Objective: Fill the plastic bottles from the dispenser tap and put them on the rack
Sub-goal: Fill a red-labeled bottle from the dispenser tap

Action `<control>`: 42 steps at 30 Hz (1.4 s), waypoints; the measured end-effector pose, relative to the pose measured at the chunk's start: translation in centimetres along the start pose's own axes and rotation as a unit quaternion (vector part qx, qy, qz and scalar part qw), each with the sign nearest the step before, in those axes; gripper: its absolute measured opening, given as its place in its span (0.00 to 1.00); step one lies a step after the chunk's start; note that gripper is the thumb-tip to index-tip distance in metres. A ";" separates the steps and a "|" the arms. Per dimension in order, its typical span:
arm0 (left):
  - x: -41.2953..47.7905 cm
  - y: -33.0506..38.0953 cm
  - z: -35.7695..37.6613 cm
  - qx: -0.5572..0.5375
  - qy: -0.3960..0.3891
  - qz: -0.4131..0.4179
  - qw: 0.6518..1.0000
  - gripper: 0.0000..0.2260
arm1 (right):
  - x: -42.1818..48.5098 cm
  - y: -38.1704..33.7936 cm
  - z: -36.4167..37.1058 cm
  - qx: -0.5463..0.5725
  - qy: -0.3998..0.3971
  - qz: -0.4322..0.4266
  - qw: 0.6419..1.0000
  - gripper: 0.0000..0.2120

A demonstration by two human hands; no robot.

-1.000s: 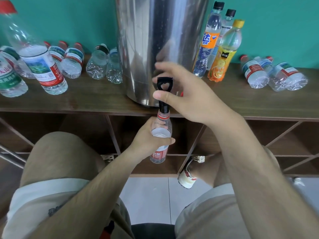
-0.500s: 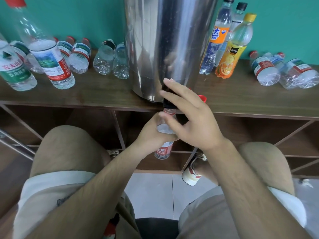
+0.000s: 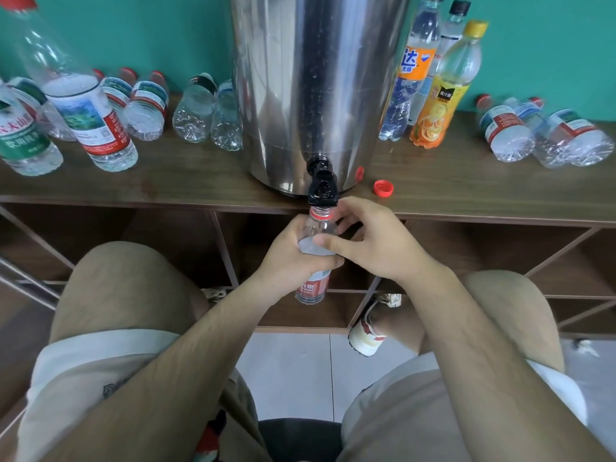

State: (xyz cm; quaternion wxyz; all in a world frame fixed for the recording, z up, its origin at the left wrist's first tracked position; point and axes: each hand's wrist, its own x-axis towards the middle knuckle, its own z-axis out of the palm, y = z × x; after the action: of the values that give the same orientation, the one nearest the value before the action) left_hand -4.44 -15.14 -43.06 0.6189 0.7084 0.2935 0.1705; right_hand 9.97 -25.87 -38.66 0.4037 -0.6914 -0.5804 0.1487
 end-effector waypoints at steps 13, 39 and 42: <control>0.1 -1.3 0.6 0.022 0.007 -0.017 1.000 0.30 | 0.4 1.3 1.1 -0.017 -0.011 -0.010 1.000 0.13; 0.6 -2.7 1.2 0.037 0.014 -0.043 0.998 0.32 | 0.6 1.6 1.3 -0.050 -0.038 0.002 0.998 0.13; 0.6 -2.7 1.1 0.037 0.011 -0.046 0.998 0.32 | 0.6 1.5 1.3 -0.050 -0.036 0.004 0.998 0.17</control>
State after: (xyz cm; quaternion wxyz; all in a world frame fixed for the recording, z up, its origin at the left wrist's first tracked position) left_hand -3.83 -15.48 -45.94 0.5959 0.7148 0.3389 0.1385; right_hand 10.34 -24.84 -40.42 0.3465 -0.7073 -0.5988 0.1457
